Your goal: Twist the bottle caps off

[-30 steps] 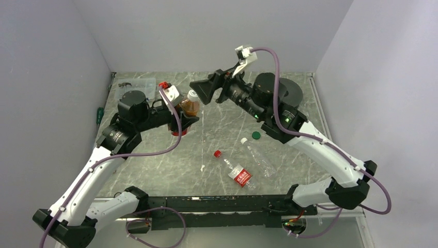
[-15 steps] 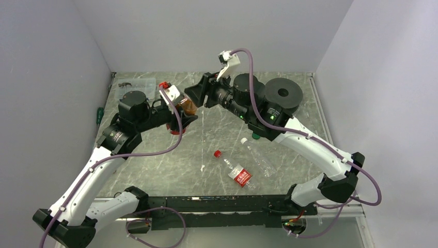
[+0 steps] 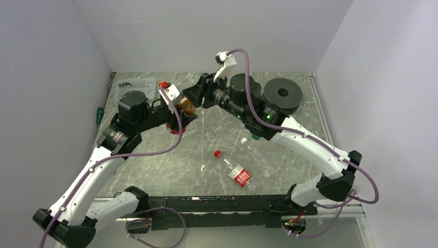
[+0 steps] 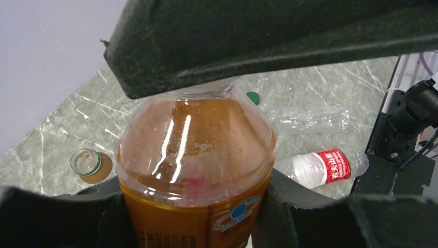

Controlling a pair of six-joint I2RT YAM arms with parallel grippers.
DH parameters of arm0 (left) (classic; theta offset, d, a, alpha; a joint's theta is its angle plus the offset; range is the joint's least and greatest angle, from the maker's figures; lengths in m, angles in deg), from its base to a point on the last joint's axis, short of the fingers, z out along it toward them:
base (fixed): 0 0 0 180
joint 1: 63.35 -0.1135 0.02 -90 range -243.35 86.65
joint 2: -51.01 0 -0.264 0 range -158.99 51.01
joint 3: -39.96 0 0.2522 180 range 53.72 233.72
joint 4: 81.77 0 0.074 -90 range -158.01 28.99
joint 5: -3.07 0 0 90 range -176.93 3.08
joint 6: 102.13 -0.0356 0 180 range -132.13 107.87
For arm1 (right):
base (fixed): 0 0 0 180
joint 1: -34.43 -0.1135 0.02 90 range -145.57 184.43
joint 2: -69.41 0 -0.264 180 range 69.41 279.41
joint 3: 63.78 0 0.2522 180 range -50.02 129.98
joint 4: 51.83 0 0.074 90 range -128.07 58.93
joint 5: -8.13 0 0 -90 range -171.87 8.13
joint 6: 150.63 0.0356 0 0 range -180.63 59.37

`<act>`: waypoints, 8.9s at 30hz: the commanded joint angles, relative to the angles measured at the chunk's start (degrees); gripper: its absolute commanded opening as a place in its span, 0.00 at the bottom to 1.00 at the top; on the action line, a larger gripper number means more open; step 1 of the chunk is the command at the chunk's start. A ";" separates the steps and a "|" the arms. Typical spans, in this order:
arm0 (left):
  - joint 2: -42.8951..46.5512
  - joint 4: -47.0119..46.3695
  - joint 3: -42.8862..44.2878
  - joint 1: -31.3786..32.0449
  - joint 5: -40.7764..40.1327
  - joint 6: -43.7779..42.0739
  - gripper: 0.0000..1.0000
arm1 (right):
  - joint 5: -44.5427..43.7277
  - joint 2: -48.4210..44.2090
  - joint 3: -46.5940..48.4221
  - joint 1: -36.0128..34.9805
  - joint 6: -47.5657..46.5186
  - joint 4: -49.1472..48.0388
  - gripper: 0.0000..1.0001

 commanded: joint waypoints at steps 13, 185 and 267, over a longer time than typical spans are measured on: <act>1.37 -2.95 -0.92 -0.12 1.32 2.13 0.19 | -1.87 -2.54 -1.72 -0.88 -1.82 -6.92 0.00; 0.38 -1.00 2.41 -0.12 27.20 12.19 0.06 | 29.99 -7.92 -7.66 3.68 -7.94 -16.06 0.73; 2.24 1.64 0.03 -0.14 9.68 1.47 0.07 | 6.70 -8.27 -2.05 2.53 -1.94 -3.42 0.94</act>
